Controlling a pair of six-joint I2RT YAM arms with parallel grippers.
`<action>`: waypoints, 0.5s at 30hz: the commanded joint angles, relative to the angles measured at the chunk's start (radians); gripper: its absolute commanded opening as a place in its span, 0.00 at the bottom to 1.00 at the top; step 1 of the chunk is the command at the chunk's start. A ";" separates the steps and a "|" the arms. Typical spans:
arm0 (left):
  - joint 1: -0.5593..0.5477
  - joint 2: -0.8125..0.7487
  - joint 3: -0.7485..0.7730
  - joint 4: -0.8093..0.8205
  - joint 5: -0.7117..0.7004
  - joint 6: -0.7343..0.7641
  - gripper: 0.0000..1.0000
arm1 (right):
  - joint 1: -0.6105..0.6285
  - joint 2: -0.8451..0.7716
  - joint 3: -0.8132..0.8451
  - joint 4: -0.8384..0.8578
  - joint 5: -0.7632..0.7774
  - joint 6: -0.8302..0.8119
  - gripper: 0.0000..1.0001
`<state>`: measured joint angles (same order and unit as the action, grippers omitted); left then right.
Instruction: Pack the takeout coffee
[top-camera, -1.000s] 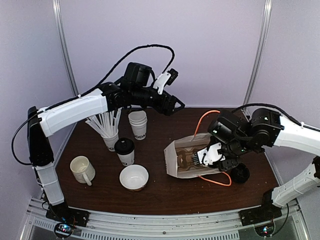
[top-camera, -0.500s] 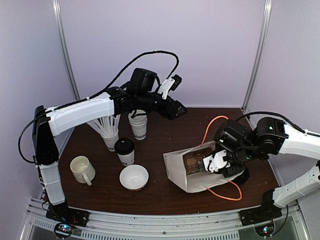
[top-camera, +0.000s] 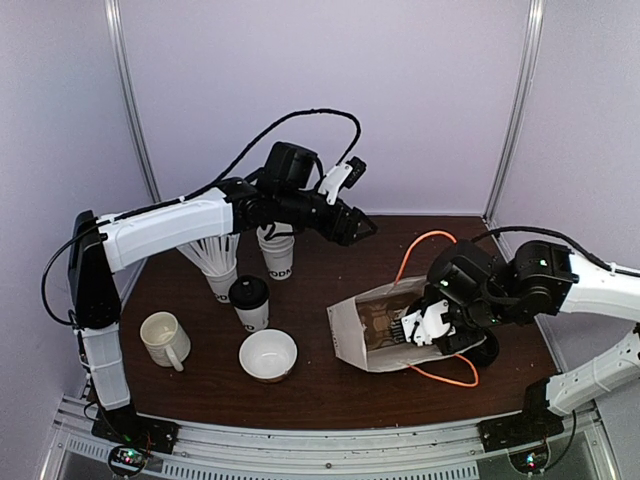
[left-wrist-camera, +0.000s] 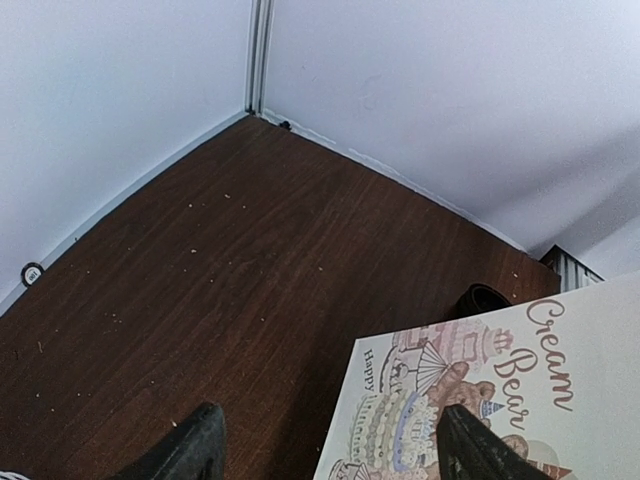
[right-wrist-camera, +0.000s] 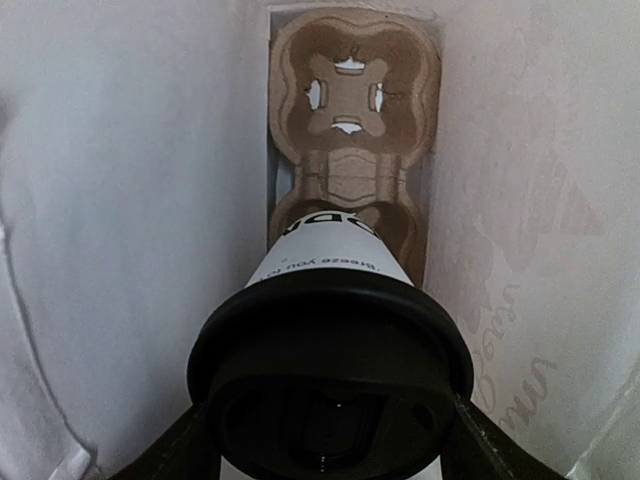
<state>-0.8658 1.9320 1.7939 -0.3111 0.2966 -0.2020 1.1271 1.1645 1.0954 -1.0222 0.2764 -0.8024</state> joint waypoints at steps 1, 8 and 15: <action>-0.002 -0.010 -0.021 0.051 0.034 -0.014 0.75 | 0.005 0.012 -0.023 0.083 0.105 0.000 0.59; -0.051 -0.039 -0.051 -0.004 0.085 -0.015 0.72 | 0.005 -0.021 -0.043 0.061 0.078 -0.001 0.59; -0.156 -0.102 -0.135 -0.093 0.003 0.003 0.71 | 0.005 -0.047 -0.049 0.051 0.026 0.015 0.60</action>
<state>-0.9684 1.9030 1.7096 -0.3744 0.3321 -0.2085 1.1271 1.1595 1.0592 -0.9714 0.3309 -0.8051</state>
